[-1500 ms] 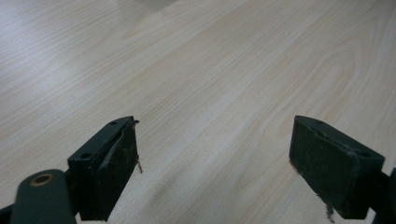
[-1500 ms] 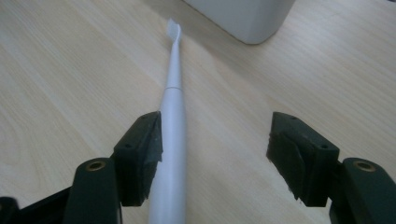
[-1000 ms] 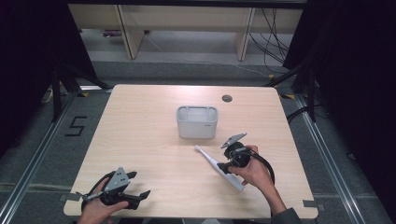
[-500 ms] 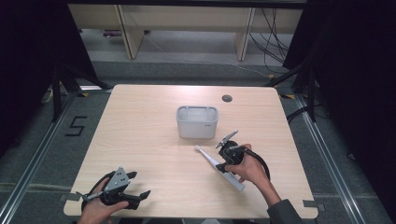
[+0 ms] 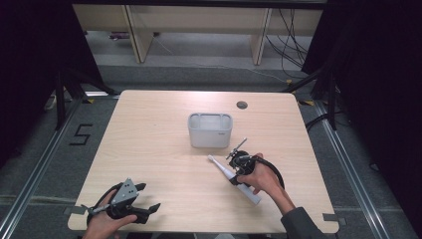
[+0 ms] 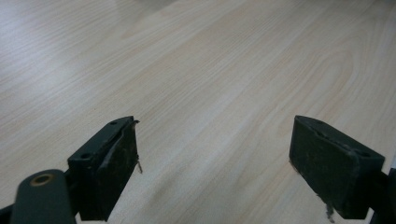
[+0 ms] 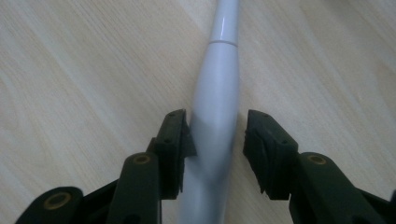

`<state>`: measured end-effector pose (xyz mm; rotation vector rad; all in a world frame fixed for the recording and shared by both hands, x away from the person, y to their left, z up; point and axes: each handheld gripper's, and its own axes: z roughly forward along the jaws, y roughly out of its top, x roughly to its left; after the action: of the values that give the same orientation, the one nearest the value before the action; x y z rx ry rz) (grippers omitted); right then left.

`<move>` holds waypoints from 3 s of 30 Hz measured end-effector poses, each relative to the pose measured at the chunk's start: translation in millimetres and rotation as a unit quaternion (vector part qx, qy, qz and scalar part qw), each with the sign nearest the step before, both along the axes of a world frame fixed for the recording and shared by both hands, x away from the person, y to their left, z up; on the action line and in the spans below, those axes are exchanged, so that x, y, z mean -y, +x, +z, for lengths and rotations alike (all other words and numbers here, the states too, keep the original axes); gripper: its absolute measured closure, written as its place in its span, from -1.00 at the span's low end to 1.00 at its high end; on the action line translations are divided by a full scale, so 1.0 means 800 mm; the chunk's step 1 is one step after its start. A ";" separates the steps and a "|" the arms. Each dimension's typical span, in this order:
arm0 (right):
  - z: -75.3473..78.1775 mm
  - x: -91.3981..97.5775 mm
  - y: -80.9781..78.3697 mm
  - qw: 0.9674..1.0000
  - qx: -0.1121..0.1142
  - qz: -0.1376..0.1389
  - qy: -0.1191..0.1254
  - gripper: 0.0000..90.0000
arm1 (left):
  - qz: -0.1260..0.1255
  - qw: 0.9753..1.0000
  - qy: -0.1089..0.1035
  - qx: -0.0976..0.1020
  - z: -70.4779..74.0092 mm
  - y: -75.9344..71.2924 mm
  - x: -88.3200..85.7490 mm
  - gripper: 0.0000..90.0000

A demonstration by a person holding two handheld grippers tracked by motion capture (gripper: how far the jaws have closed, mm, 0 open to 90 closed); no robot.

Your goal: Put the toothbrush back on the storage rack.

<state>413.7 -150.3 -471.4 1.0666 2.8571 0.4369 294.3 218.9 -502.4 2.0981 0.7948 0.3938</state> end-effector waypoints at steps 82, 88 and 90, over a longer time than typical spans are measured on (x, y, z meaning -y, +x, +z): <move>0.083 0.016 -0.004 0.984 0.082 0.024 0.154 0.48 | 0.003 1.000 0.000 0.002 0.000 0.000 0.000 -0.67; 0.092 0.022 -0.002 0.970 0.121 0.015 0.208 0.48 | 0.010 1.000 -0.015 0.002 -0.001 -0.001 0.001 -0.67; 0.094 0.022 -0.002 0.970 0.127 0.015 0.207 0.48 | 0.010 1.000 -0.014 0.002 -0.001 -0.001 0.001 -0.67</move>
<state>412.4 -168.2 -396.0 0.9300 2.6152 1.1234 293.4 218.1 -503.0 2.0638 0.8153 0.3947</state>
